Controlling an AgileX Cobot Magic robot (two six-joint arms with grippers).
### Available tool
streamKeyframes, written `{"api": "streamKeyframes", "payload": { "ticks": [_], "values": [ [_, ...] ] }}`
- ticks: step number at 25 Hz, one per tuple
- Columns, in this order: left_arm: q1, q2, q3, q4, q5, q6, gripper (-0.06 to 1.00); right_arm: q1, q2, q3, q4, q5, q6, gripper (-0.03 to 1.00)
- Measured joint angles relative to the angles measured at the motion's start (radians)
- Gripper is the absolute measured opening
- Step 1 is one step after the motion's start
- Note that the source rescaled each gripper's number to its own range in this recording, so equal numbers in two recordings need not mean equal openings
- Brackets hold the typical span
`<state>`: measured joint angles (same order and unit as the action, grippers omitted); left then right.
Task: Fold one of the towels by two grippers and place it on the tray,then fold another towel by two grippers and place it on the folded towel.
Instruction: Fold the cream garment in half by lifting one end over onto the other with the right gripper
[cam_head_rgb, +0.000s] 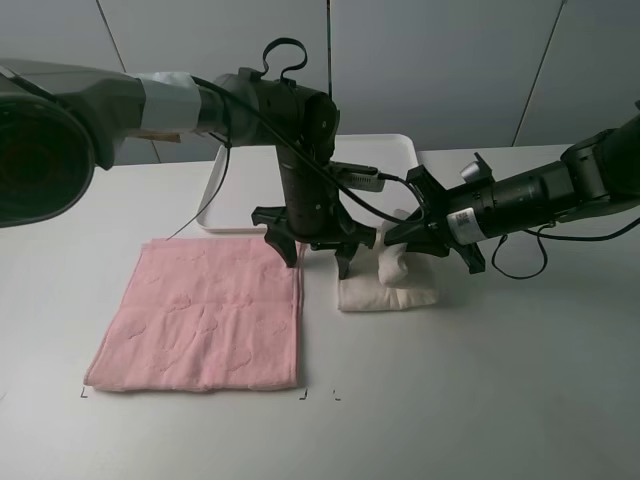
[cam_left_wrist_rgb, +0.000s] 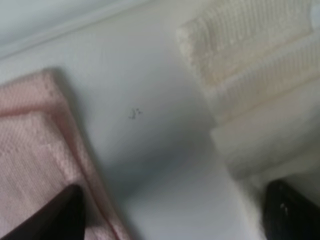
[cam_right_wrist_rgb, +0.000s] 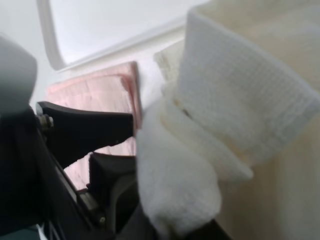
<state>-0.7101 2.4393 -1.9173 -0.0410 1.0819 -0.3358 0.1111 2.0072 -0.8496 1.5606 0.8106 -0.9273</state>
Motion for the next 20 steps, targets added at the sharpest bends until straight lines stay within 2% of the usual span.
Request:
{"api": "streamKeyframes", "payload": {
  "ticks": [7,13,17,20],
  "values": [
    [0.063,-0.041,0.002,-0.052,0.006,0.038,0.93,0.002,0.0,0.002,0.016,-0.004,-0.024,0.04],
    [0.093,-0.084,0.002,-0.14,-0.002,0.101,0.93,0.004,0.0,0.002,0.016,-0.046,-0.038,0.04],
    [0.103,-0.097,0.002,-0.145,-0.007,0.121,0.93,0.006,0.0,0.002,0.03,-0.047,-0.038,0.13],
    [0.113,-0.101,0.002,-0.145,-0.007,0.136,0.93,0.024,0.0,0.003,0.067,-0.051,-0.038,0.16]
  ]
}}
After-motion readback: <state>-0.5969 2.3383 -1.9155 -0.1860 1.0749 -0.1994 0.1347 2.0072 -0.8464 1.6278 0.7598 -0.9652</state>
